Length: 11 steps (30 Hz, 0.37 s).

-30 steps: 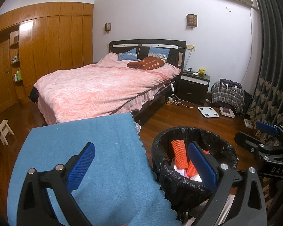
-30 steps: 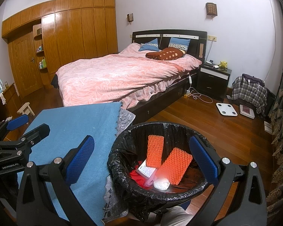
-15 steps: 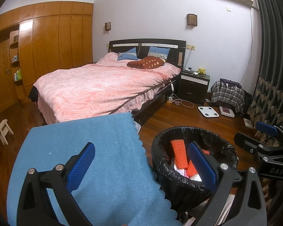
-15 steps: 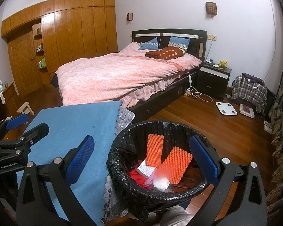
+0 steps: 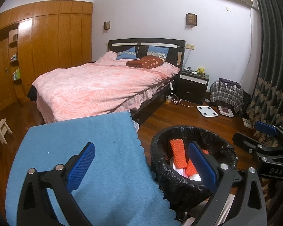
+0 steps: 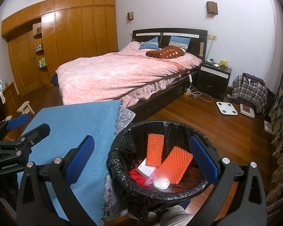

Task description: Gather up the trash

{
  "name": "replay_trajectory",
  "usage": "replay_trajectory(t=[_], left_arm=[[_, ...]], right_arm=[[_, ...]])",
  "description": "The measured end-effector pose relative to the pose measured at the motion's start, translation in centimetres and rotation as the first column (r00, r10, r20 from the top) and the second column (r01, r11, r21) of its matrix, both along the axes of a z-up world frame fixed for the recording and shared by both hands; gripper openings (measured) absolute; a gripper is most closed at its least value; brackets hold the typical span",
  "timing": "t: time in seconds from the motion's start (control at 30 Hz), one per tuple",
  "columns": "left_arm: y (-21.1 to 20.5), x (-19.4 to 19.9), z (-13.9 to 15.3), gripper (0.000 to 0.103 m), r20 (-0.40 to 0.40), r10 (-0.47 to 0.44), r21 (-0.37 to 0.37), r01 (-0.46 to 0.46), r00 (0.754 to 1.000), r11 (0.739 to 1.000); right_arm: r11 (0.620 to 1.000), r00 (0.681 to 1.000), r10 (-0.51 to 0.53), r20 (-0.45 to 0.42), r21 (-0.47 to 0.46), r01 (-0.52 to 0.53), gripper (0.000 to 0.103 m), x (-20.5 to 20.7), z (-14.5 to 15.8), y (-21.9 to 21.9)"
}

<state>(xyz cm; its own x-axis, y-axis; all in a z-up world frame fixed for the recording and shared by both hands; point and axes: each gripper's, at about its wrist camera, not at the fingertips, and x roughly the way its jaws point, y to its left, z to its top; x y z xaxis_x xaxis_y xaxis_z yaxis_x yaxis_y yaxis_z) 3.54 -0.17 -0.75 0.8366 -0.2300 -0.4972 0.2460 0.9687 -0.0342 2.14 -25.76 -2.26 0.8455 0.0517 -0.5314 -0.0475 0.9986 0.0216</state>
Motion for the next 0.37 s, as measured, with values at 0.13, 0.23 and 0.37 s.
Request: replay_trajectory(t=[0.13,0.23,0.37], left_arm=[[0.02,-0.07,-0.05,0.097,-0.001,0.002,0.001,-0.002,1.0,1.0],[0.02,-0.32,-0.18,0.097,-0.003,0.004,0.002,-0.004,1.0,1.0],[0.0,-0.78,-0.34,0.097,-0.005,0.006,0.001,-0.006,1.0,1.0]], right_arm=[[1.0,1.0,0.0,0.001,0.001,0.0,0.098,0.15,0.08,0.06],[1.0,1.0,0.001,-0.001,0.001,-0.001,0.098,0.11,0.07,0.06],[1.0,1.0,0.0,-0.001,0.001,0.0,0.098,0.1,0.12,0.06]])
